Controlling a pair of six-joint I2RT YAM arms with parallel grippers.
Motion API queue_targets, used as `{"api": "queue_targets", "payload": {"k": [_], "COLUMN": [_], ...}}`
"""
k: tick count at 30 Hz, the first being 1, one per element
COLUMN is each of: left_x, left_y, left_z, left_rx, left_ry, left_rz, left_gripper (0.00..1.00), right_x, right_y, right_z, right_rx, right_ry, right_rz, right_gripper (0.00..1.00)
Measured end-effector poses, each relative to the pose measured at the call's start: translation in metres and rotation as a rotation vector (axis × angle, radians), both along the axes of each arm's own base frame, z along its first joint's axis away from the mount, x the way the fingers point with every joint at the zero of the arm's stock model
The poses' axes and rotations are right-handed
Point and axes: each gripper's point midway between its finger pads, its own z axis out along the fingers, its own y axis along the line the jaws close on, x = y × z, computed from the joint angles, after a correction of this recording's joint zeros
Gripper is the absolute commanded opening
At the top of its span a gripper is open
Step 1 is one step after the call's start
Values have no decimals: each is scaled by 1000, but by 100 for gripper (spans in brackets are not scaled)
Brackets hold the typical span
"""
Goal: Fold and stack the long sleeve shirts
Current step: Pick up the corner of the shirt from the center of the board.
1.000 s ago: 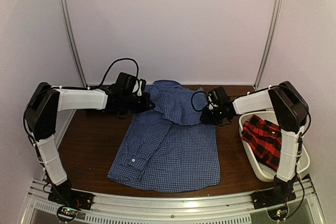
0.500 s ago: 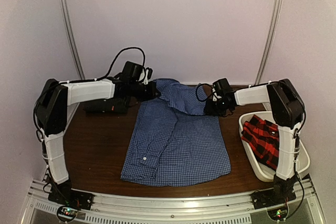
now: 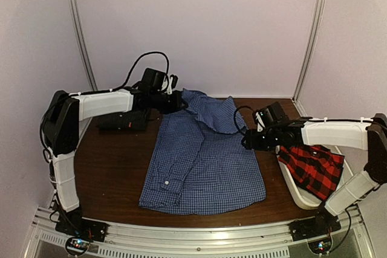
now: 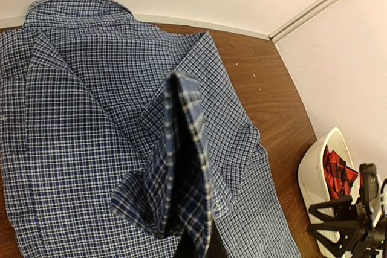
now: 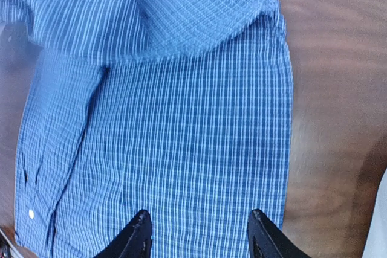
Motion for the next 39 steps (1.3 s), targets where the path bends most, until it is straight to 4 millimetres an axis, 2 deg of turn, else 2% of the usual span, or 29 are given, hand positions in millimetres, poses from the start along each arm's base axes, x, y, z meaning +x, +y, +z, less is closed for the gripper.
{"api": "queue_targets", "payload": {"k": [4, 7, 16, 21, 29, 32, 36, 39], "left_x": [0, -1, 2, 6, 13, 15, 17, 21], "left_y": [-3, -4, -7, -10, -14, -16, -17, -18], "left_z": [0, -2, 7, 14, 28, 27, 24, 27], "left_rx": [-12, -13, -29, -37, -51, -48, -38, -35], "left_ry": [-2, 1, -16, -31, -67, -68, -71, -86], "left_rz": [-14, -19, -25, -26, -31, -33, -36, -37], "left_gripper": [0, 0, 0, 0, 0, 0, 0, 0], "right_x": [-54, -81, -140, -170, -191, -190, -188, -187], "right_y": [4, -1, -25, -41, -44, -42, -37, -34], "right_z": [-20, -33, -59, -77, -87, -90, -92, -90], "right_rx": [-10, -23, -24, -39, -4, -5, -4, -14], "right_ry": [68, 116, 214, 279, 325, 331, 332, 329], "right_rz": [29, 20, -29, -53, -71, -71, -73, -71], "right_gripper": [55, 55, 53, 47, 37, 26, 7, 0]}}
